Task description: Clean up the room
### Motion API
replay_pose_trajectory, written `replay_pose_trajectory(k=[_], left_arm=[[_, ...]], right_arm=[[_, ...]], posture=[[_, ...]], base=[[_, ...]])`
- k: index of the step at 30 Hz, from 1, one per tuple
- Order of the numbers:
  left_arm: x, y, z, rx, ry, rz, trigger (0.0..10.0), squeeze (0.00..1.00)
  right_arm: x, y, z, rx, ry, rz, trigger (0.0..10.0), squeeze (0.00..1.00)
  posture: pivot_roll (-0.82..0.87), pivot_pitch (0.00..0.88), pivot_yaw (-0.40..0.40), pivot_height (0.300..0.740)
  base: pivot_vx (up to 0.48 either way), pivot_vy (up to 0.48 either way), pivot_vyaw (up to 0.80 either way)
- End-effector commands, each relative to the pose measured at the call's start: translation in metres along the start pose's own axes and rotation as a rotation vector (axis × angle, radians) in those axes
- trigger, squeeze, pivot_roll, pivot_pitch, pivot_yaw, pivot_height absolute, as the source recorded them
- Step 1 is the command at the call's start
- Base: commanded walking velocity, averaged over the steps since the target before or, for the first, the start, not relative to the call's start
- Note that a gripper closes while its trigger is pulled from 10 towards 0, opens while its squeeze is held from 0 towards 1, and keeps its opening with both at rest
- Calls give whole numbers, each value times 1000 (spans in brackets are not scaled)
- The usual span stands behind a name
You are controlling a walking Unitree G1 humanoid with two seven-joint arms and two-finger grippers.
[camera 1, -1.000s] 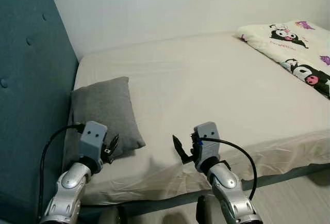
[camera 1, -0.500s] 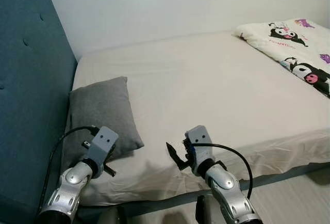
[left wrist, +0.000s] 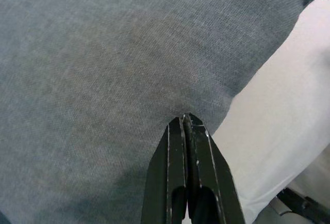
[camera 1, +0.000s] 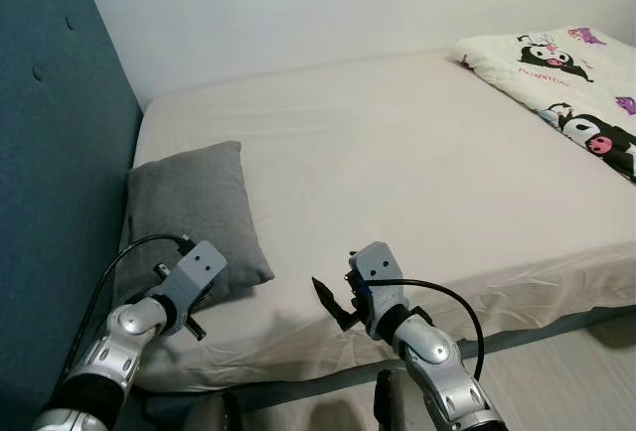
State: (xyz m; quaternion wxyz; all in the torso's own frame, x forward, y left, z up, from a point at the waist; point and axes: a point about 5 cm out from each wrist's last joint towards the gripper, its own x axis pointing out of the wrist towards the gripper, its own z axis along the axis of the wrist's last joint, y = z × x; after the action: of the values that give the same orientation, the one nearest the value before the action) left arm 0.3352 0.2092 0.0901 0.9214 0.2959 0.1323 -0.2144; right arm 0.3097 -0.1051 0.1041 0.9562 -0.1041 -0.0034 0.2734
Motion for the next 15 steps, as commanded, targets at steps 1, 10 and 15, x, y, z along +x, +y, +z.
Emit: replay_pose_trajectory(k=[1, 10, 15], left_arm=[[-2, -1, -12, 51, 62, -47, 0, 0], [-6, 4, -16, 175, 114, -215, 0, 0], [-9, 10, -19, 196, 134, -236, 0, 0]], right_arm=[[-2, 6, -3, 15, 4, 17, 10000, 0], [-6, 7, -1, 20, 0, 17, 10000, 0], [-7, 6, -2, 23, 2, 12, 10000, 0]], posture=[[15, 300, 0, 582], [5, 306, 8, 582], [7, 304, 4, 582]], base=[[0, 0, 0], [0, 0, 0], [0, 0, 0]])
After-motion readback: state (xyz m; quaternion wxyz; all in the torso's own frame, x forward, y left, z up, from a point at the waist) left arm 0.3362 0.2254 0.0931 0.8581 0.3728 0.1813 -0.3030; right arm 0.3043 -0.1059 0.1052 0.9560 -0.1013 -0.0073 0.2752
